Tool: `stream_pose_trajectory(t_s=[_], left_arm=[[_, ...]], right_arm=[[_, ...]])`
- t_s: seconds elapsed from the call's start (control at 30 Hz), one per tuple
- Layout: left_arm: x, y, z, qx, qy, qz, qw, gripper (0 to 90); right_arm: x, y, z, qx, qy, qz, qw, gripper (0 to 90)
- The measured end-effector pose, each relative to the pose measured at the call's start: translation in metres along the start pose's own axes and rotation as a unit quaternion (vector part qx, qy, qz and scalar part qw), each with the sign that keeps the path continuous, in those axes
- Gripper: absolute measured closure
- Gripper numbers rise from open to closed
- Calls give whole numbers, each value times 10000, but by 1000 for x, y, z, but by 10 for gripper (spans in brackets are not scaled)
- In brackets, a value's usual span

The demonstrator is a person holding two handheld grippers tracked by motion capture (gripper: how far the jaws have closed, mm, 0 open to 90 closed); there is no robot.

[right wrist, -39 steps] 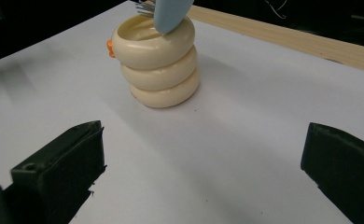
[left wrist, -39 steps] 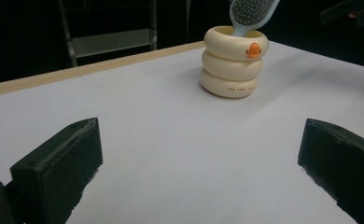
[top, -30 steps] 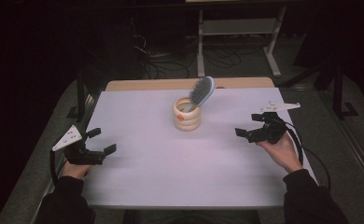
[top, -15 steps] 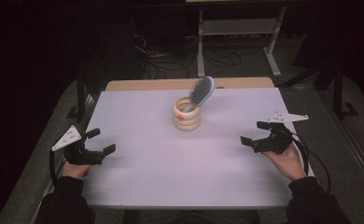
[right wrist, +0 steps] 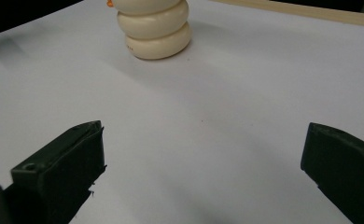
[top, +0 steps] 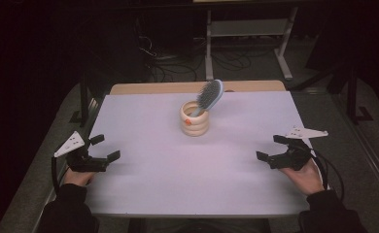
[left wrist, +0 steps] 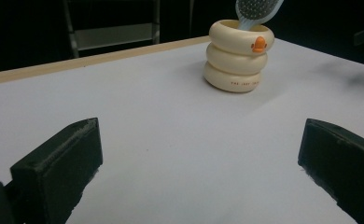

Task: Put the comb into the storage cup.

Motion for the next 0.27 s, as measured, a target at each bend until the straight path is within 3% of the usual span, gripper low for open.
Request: stream_pose_trajectory(t_s=[0.27], left_arm=[[1,-2,2,-82,8,41,10000,0]], right_arm=[[-6,4,8,-116,71,73,9999,0]])
Point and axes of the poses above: each handheld gripper's, and its own axes: y roughly backward along the jaws, z roughly out of its underside, x roughly to its right, the point moved 3 cm from there along -y, roughly forward along the jaws, and after that the axes turned 13 degrees about y, right-handed, at the moved point
